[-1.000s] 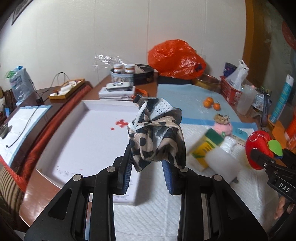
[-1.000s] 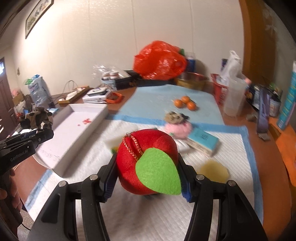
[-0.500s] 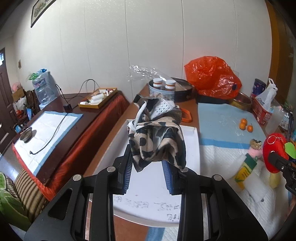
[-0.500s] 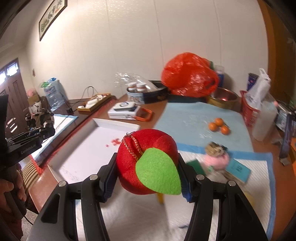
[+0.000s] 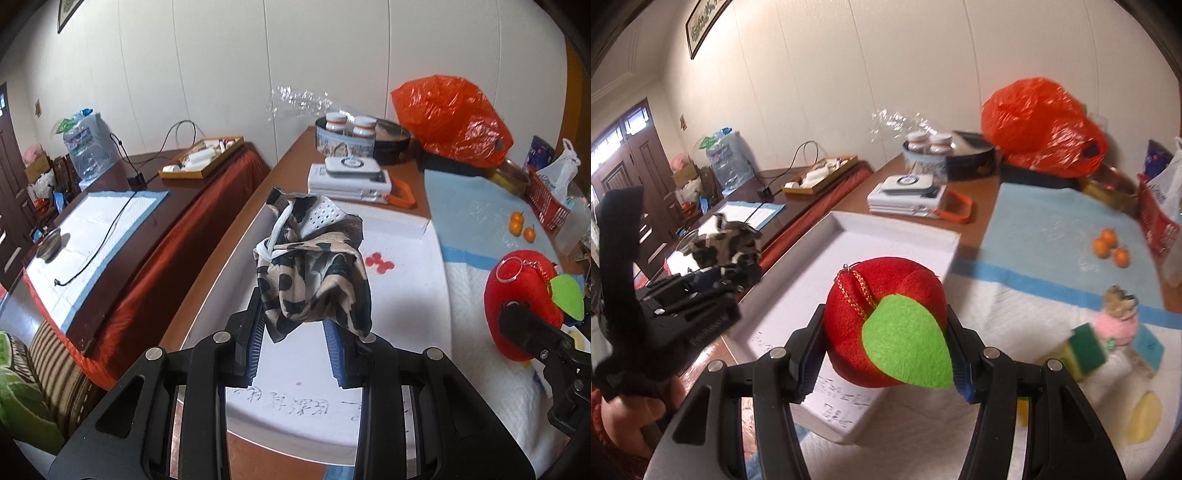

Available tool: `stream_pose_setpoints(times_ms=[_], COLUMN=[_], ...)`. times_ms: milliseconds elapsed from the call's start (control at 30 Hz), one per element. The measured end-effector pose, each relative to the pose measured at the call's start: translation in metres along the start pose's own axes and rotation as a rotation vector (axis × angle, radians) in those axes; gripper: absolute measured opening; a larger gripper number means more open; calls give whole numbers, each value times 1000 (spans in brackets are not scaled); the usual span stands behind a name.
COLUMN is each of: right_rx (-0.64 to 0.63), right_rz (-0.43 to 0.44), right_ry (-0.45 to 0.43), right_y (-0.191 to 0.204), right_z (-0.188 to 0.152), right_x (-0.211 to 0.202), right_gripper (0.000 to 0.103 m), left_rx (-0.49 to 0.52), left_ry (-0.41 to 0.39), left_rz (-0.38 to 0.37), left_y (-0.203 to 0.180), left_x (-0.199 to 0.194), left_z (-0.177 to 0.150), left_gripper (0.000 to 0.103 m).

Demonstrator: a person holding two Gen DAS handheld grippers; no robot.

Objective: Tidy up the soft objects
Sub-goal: 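Carry cloth and apple plush to the white tray while both grippers release them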

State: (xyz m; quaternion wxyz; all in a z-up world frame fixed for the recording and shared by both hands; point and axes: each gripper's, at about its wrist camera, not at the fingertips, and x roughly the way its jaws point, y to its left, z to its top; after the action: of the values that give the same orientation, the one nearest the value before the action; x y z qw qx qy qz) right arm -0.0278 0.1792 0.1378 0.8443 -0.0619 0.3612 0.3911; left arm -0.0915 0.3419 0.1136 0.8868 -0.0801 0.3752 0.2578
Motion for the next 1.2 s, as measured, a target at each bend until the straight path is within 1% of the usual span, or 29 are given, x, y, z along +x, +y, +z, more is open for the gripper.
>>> stream_pose_setpoints(times_ms=[133,333,367,400,433,467,500,533,633,733,933,1000,1200], right_rx=[14,35,38,41,43,43,41,37,37,32,51,57,111], right_rz=[5,-3,-5,-9,-12,-15,-19,-20,-28,-52,-72,-80,-104], right_ry=[3,34,41,45,46,43,36,28,-5,-30,-40,-44,-46], right_y=[11,24,26,28,30,32,34,36,39,41,39,37,21], right_z=[0,0,-1,-1,-2,-2,-2,-3,-3,-2,-7,-12,-24], right_x=[16,44,49,53,57,59,61,63,64,62,55,51,36], right_gripper=[60,60,60,60,63,63,67,81,103,103,103,103,103], left_rx=[-7,-6,-15,-23,-35,-48,-70,-85,-105,-124,-136,-136,-108], left_ry=[46,74,82,85,85,84,75,66,49,41,2,-17,-27], left_rz=[-1,-6,-13,-18,-27,-33,-39,-44,-20,-15,-20,-27,-47], left_y=[13,32,36,39,43,46,52,55,64,70,71,68,48], left_x=[20,39,43,45,47,48,48,48,48,46,30,21,8], left_z=[-3,-4,-5,-5,-5,-6,-6,-6,-4,-5,-11,-15,-20], left_gripper=[30,31,34,47,59,88,103,103,103,103,103,103,103])
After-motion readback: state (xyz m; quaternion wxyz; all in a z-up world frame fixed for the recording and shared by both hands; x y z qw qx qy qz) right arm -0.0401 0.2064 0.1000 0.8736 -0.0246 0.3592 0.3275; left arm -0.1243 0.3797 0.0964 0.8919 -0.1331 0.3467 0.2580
